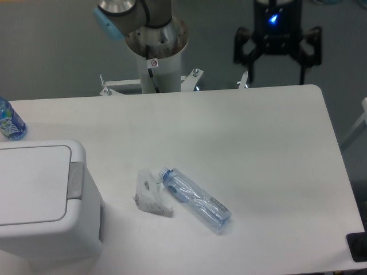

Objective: Open the trash can
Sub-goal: 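Move the open gripper across the table toward the trash bin lid, then push the gripper against the bin lid edge to swing it open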

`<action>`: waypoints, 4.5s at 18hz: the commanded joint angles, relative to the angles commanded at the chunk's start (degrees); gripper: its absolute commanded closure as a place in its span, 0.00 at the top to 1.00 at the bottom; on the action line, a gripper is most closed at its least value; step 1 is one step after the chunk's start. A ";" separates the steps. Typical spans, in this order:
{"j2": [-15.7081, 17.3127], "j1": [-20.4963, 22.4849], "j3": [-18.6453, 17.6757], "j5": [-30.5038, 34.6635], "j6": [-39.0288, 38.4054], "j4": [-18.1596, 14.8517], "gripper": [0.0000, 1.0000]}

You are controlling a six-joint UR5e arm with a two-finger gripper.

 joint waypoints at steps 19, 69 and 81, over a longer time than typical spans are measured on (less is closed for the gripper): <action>-7.65 -16.71 -0.79 -6.94 -37.04 11.09 1.00; -6.95 -16.72 3.07 -2.83 -32.93 11.35 1.00; -4.67 -6.35 2.72 10.37 4.52 0.99 1.00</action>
